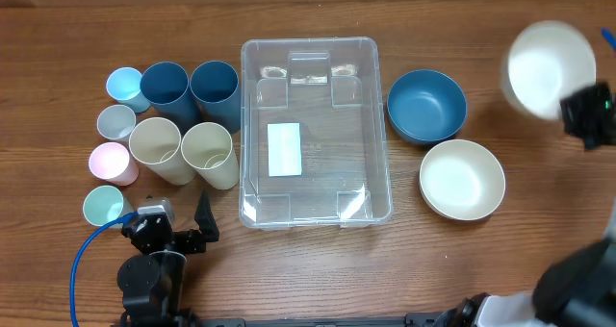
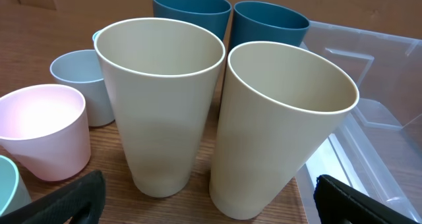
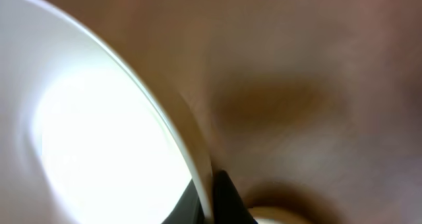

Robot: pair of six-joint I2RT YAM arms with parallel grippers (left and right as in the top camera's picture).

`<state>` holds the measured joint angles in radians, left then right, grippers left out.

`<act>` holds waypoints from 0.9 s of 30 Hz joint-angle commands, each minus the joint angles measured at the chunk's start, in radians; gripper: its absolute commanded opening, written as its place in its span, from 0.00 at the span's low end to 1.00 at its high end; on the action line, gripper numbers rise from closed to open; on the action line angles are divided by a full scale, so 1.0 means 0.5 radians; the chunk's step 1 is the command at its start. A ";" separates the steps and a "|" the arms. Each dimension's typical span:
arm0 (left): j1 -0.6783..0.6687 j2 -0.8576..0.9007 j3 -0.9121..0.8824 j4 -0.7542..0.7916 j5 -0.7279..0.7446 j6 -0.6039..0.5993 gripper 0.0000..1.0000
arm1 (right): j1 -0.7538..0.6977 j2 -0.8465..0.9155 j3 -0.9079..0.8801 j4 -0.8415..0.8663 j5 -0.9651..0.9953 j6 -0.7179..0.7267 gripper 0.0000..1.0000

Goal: Pack container
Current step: 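Lift the white bowl with the right gripper and lower it into the bin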

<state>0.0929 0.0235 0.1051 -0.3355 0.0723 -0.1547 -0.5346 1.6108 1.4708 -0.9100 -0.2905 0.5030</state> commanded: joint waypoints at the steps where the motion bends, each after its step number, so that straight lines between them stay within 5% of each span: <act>1: -0.005 -0.021 -0.008 0.007 0.028 -0.020 1.00 | 0.377 -0.327 0.126 -0.022 -0.086 -0.136 0.04; 7: -0.005 -0.021 -0.008 0.006 0.028 -0.020 1.00 | 1.101 -0.433 0.121 -0.063 0.143 -0.183 0.04; 14: -0.005 -0.021 -0.008 0.007 0.028 -0.020 1.00 | 1.784 -0.127 0.121 -0.029 0.575 -0.174 0.04; 27: -0.005 -0.021 -0.008 0.007 0.028 -0.020 1.00 | 1.907 0.498 0.121 0.595 0.722 -0.238 0.04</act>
<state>0.0929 0.0235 0.1051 -0.3359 0.0723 -0.1547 0.4221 1.8713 1.5215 -0.6743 0.0441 0.4088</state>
